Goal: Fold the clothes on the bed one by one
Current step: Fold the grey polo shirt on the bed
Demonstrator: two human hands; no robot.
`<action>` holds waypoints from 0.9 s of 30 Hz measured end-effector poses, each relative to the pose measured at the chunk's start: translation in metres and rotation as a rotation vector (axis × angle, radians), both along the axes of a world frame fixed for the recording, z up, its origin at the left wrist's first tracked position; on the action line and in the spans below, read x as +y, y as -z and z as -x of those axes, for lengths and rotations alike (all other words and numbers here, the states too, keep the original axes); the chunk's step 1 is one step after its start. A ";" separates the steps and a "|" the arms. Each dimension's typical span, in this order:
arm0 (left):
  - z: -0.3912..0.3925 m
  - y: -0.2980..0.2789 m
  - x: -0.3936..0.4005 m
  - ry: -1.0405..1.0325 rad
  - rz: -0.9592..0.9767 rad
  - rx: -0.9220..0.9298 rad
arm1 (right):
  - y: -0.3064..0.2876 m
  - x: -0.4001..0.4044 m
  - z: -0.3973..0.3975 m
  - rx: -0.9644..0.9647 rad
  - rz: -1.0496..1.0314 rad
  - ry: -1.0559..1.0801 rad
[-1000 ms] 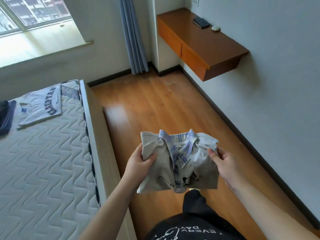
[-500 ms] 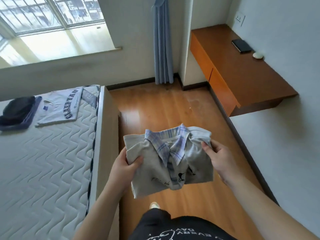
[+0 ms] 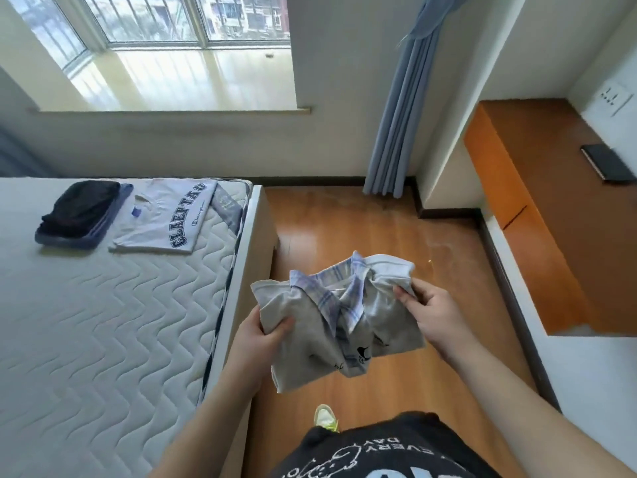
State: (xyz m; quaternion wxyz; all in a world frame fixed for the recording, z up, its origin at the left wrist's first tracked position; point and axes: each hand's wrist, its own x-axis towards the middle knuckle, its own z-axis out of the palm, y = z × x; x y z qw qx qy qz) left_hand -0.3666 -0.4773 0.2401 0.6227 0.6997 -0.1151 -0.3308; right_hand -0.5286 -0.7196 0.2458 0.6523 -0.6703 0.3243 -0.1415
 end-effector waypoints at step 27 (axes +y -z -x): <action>-0.252 0.021 -0.167 -0.589 -0.056 0.046 | 0.023 -0.225 -0.373 0.048 -0.093 -0.391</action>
